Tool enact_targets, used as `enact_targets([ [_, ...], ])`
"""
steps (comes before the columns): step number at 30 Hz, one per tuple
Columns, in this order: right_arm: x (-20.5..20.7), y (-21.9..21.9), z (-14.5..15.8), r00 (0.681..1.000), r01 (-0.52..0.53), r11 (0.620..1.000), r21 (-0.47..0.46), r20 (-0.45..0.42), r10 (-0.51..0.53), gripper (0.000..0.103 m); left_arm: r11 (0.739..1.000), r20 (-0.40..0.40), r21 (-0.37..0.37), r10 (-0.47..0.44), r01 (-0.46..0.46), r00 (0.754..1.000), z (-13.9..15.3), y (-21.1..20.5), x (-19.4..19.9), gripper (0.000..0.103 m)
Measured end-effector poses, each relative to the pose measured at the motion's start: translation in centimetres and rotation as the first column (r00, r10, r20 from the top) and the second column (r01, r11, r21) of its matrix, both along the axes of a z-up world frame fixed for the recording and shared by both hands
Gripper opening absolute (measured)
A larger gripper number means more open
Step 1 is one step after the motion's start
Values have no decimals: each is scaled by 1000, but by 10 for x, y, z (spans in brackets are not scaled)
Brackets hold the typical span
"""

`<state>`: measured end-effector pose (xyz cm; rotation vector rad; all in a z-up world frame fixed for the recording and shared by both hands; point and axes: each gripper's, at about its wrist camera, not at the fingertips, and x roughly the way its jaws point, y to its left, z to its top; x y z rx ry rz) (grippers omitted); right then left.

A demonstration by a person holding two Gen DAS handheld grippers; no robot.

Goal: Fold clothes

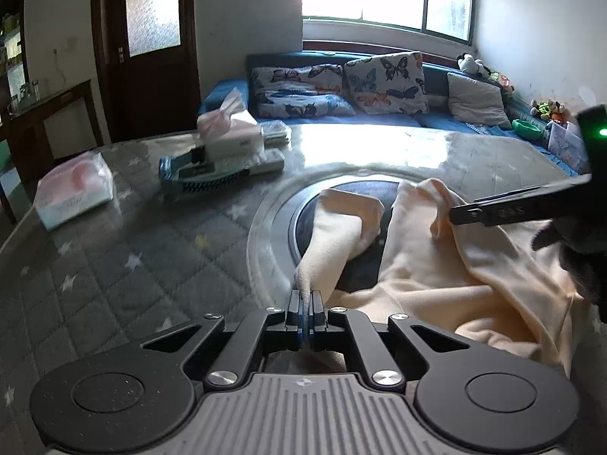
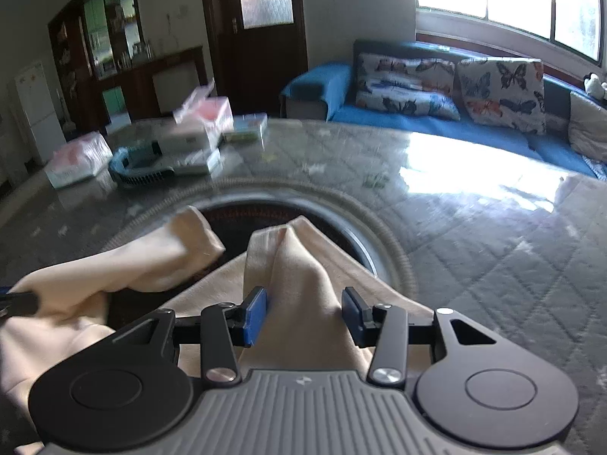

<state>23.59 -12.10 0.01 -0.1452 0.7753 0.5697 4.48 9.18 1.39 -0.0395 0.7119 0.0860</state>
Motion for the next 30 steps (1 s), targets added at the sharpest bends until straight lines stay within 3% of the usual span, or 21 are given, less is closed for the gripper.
enact_targets([
  [5, -6, 0, -4, 1000, 0, 999, -34, 22, 1, 10, 1000, -8, -15, 14, -14, 1000, -1, 3, -15, 3],
  [13, -41, -47, 39, 986, 90, 996, 20, 142, -92, 8, 1000, -3, -16, 0, 0, 1000, 4, 1, -40, 3],
  [20, -87, -121, 78, 943, 228, 969, 97, 228, -244, 8, 1000, -22, -21, -23, 22, 999, 4, 1, -70, 3],
  [26, -131, -184, 87, 882, 370, 920, 129, 262, -392, 8, 998, -43, -11, -56, 55, 998, 4, -1, -91, 3],
  [30, -152, -209, 78, 858, 442, 892, 94, 246, -451, 8, 996, -53, 11, -85, 85, 995, 6, -2, -100, 4],
])
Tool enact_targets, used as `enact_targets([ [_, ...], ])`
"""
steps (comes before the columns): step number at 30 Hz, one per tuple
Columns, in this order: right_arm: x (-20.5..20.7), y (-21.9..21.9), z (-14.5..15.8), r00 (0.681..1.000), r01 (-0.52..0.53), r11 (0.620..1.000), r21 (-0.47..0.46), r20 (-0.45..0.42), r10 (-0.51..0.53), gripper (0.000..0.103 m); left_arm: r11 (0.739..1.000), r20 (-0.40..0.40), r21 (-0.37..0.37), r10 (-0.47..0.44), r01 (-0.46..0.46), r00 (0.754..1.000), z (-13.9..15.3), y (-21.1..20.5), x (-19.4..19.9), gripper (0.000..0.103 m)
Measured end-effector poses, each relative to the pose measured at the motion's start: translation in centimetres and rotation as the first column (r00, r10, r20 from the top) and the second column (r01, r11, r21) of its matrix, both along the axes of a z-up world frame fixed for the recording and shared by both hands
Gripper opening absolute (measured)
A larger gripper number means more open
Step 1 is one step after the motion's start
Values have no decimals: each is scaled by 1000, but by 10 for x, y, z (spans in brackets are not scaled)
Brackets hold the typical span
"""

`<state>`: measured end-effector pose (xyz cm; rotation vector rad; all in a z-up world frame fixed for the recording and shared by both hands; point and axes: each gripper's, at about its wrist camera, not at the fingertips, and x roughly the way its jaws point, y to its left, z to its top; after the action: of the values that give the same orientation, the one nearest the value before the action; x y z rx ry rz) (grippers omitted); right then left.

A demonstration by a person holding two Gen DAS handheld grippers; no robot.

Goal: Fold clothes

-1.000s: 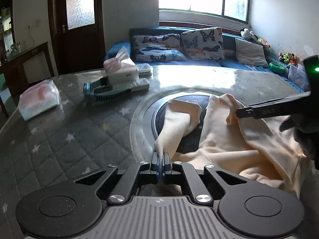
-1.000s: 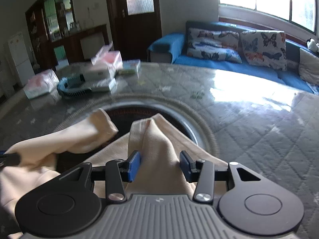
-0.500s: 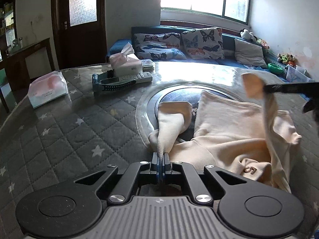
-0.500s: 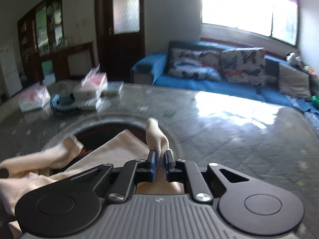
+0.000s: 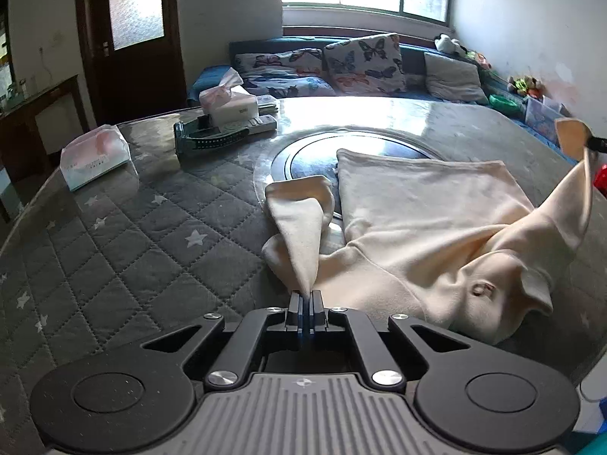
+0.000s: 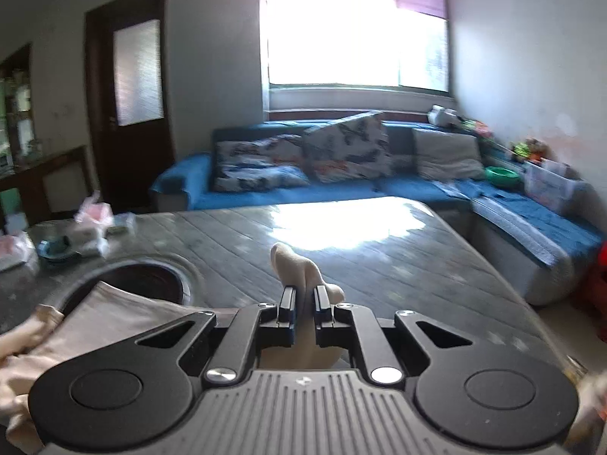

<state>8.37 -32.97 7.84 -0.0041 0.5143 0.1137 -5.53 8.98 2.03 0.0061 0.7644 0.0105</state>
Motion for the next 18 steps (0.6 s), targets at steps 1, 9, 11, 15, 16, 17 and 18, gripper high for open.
enact_targets([
  [1, -3, -5, -4, 1000, 13, 1000, -9, -17, -14, 9, 1000, 2, 8, -9, 9, 1000, 1, 0, -2, 4],
  [9, -16, -19, -14, 996, 85, 996, -36, -39, -86, 17, 992, 54, 55, -121, 118, 991, 20, -10, -17, 7],
  [11, -15, -14, -11, 997, 64, 997, -37, -33, -65, 19, 986, 66, 65, -160, 156, 985, 22, -22, -14, 7],
  [15, -1, 5, -14, 998, -21, 999, -31, -59, 19, 21, 986, 61, 47, -165, 163, 984, 18, -35, 11, 7],
  [16, 3, 10, -16, 997, -45, 999, -23, -71, 43, 21, 986, 58, 42, -164, 161, 985, 17, -38, 18, 7],
  [17, 10, 15, -19, 994, -67, 998, -12, -89, 65, 21, 987, 61, 36, -161, 159, 985, 17, -40, 27, 7],
  [18, 16, 21, -22, 990, -88, 996, 2, -110, 88, 21, 987, 63, 30, -159, 158, 985, 17, -42, 37, 7],
])
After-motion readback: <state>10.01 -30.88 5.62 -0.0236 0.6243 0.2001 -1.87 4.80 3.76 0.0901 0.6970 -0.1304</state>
